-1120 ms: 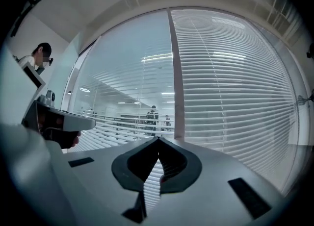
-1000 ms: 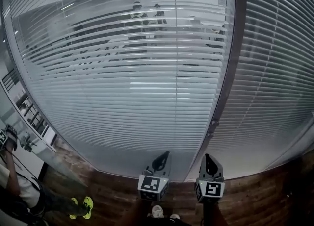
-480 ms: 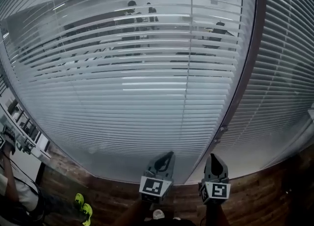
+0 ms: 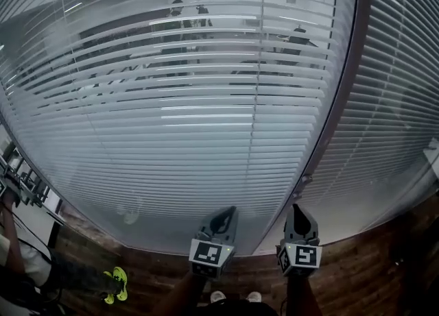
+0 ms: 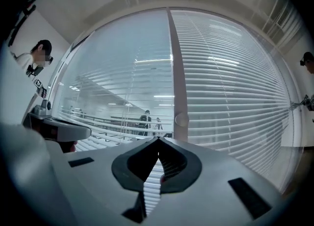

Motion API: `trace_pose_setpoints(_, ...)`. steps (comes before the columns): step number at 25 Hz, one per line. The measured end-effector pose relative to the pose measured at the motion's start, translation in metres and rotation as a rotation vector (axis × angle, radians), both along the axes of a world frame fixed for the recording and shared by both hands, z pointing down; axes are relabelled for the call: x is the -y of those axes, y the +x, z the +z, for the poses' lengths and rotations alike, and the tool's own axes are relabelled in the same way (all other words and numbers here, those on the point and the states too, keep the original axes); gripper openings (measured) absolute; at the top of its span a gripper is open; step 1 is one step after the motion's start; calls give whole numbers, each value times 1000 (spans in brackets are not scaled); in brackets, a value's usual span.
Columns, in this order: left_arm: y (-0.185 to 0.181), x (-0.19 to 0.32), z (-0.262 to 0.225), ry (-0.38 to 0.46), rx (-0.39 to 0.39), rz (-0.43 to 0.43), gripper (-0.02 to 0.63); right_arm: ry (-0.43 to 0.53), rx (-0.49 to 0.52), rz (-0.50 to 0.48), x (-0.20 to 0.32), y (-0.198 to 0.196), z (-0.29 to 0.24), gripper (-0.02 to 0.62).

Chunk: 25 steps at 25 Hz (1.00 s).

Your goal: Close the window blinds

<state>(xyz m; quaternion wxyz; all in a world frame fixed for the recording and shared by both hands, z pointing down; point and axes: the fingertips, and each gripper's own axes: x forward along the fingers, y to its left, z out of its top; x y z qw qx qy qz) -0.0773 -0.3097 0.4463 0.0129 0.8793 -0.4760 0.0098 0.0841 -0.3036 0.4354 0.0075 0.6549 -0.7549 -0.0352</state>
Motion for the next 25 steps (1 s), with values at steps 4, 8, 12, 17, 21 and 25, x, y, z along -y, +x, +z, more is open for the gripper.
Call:
trace_pose_setpoints(4, 7, 8, 1, 15, -5, -5, 0, 0, 3, 12, 13, 13, 0, 0)
trace_pose_setpoints(8, 18, 15, 6, 16, 3, -14, 0, 8, 30, 7, 26, 25, 1, 0)
trace_pose_setpoints(12, 21, 20, 9, 19, 12, -36, 0, 30, 42, -10, 37, 30, -1, 42)
trace_pose_setpoints(17, 22, 25, 2, 38, 7, -66, 0, 48, 75, 1, 45, 40, -9, 93)
trace_pose_setpoints(21, 18, 28, -7, 72, -17, -102, 0, 51, 121, -3, 56, 47, -14, 128)
trace_pose_setpoints(25, 20, 30, -7, 74, -17, -113, 0, 66, 125, -14, 66, 46, -15, 130)
